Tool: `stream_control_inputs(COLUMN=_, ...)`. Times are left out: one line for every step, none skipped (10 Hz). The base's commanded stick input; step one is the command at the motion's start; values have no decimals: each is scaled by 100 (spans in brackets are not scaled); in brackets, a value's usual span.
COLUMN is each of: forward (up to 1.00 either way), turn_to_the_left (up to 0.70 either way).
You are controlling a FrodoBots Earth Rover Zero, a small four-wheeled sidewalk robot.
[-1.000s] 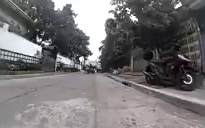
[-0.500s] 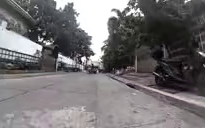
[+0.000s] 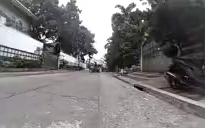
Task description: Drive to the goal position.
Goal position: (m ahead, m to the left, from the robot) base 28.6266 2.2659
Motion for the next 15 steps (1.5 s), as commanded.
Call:
stream_control_inputs(forward=100, turn_to_the_left=0)
stream_control_inputs(forward=100, turn_to_the_left=0)
stream_control_inputs(forward=100, turn_to_the_left=0)
stream_control_inputs(forward=100, turn_to_the_left=-7)
stream_control_inputs(forward=100, turn_to_the_left=-22)
stream_control_inputs(forward=100, turn_to_the_left=-39)
stream_control_inputs(forward=100, turn_to_the_left=-40)
stream_control_inputs(forward=100, turn_to_the_left=-40)
stream_control_inputs(forward=100, turn_to_the_left=-36)
stream_control_inputs(forward=100, turn_to_the_left=-16)
stream_control_inputs(forward=100, turn_to_the_left=0)
stream_control_inputs(forward=100, turn_to_the_left=0)
stream_control_inputs(forward=100, turn_to_the_left=0)
stream_control_inputs(forward=100, turn_to_the_left=0)
stream_control_inputs(forward=100, turn_to_the_left=0)
